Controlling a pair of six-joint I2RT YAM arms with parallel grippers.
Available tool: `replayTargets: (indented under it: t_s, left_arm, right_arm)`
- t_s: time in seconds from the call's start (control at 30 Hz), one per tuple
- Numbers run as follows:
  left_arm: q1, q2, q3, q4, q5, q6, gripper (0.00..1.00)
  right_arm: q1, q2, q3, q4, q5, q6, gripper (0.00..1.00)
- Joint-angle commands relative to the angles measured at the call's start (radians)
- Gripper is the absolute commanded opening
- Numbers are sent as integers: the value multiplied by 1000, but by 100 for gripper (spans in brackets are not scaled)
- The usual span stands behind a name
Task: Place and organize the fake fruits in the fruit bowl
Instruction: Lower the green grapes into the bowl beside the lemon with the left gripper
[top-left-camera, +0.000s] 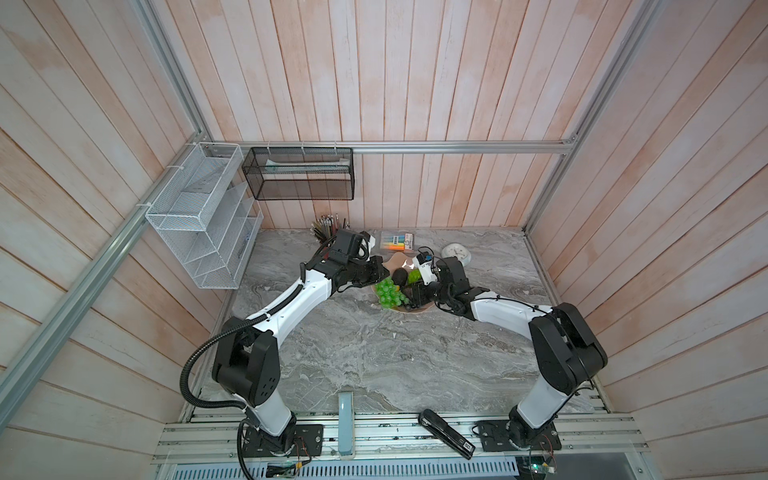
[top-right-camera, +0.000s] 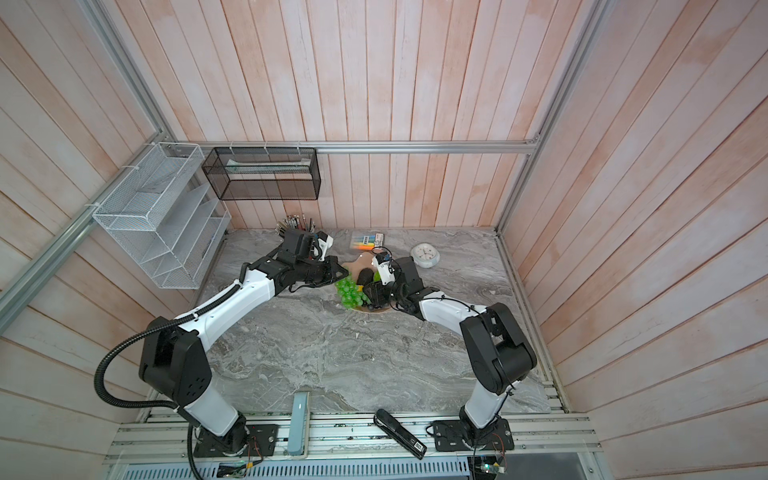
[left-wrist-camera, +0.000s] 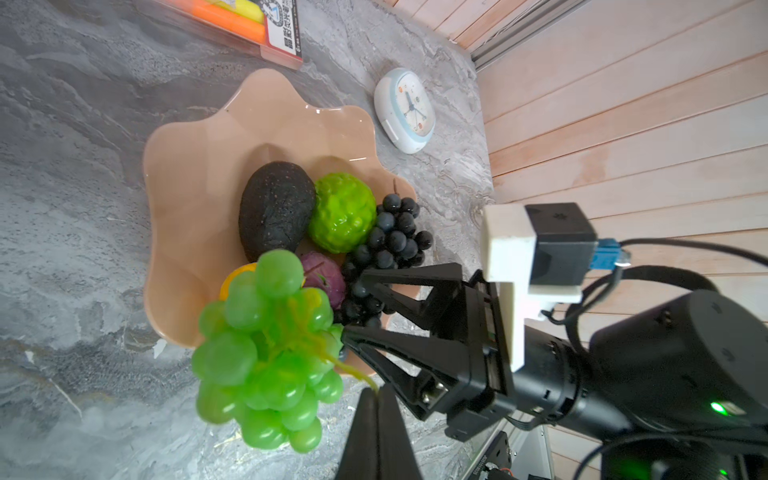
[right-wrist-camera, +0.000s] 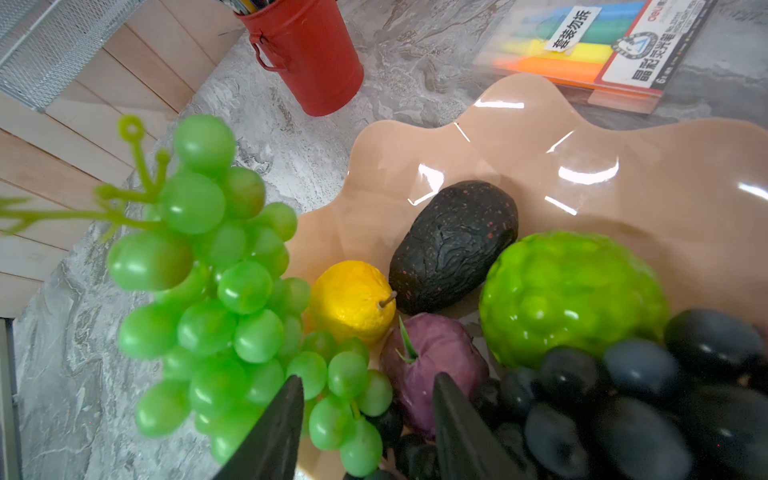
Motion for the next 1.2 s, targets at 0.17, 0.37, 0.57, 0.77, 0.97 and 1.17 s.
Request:
replayTargets:
  t_s: [0.17,0.37,0.57,0.77,0.97,1.17]
  left_arm:
    - [43,94,99,47,31,58,0]
    - [46,170,174,54,74,70,0]
    - [46,232,221,82,104,55,0]
    - [43,299,280,89,161,61,0]
    - [26,335,329,93,208,72,0]
    - [21,402,380,81,232,85,0]
  right_arm:
    - [26,82,43,9,3,-17,50]
    - [46,90,43,18,4,-14,49]
    - [48,66,52,-35,64,-48,49]
    - [24,17,46,-109,94,-86,49]
    - [-33,-49,-4,-124,76,-74,49]
    - [-61,-94,-32,-128,76,-70,49]
